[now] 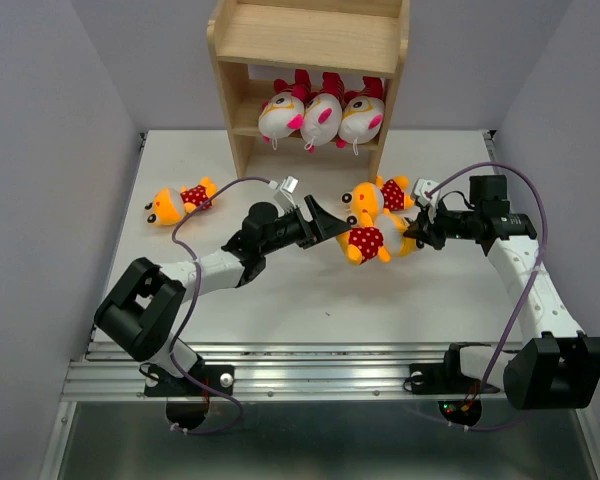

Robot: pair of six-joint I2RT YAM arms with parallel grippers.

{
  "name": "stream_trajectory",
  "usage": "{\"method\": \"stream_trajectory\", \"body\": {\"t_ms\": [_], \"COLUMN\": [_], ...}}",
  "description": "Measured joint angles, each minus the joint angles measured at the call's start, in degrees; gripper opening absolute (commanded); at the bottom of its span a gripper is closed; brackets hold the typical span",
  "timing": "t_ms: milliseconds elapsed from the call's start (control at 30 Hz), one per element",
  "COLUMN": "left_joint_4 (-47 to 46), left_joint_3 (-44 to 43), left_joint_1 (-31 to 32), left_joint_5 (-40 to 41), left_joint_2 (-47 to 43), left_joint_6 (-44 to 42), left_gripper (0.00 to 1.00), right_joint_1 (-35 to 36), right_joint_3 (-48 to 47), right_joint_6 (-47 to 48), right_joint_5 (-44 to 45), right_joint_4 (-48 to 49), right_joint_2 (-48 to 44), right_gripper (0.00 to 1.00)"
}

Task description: Place and organize the stuffed toys onto the shelf

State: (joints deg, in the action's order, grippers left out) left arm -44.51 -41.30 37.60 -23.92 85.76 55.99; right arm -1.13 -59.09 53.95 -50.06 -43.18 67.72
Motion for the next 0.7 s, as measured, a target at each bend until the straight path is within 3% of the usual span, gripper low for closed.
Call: {"method": "stream_trajectory", "body": {"t_ms": [200, 367, 400, 500, 667, 700], "left_joint_4": [-0.92, -1.07, -1.11, -1.01, 4.20, 6.47], "left_joint_3": [-3.58, -6.36, -6.54, -6.62, -7.91, -8.04], "left_joint_1": [2.58, 3.32, 3.32, 3.21, 3.23, 3.23], "left_joint_5": [-2.69, -4.31, -4.50, -4.55, -3.13, -2.21], "left_joint_2": [4.70, 6.78, 6.97, 7.02, 5.99, 4.96], "left_joint_6": [1.64, 1.57, 1.57, 1.38, -3.45, -5.27], "left_gripper": [0.85, 0.49, 0.35, 0.03, 0.00, 0.00], "right_joint_1": [1.60, 2.36, 2.36, 2.38, 2.71, 2.71], "right_joint_3": [-0.02, -0.02, -0.02, -0.02, 0.00, -0.02], "right_joint_6": [-4.94, -7.28, -7.78, -8.83, -12.20, -14.64], "right_joint_5": [-0.70, -0.20, -0.02, 0.11, 2.54, 4.02], "right_joint_4": [3.96, 6.08, 6.73, 7.63, 9.53, 11.04], "right_joint_2": [-0.52, -0.52, -0.52, -0.52, -0.52, -0.52], "right_gripper": [0.02, 0.02, 0.02, 0.05, 0.75, 0.80]}}
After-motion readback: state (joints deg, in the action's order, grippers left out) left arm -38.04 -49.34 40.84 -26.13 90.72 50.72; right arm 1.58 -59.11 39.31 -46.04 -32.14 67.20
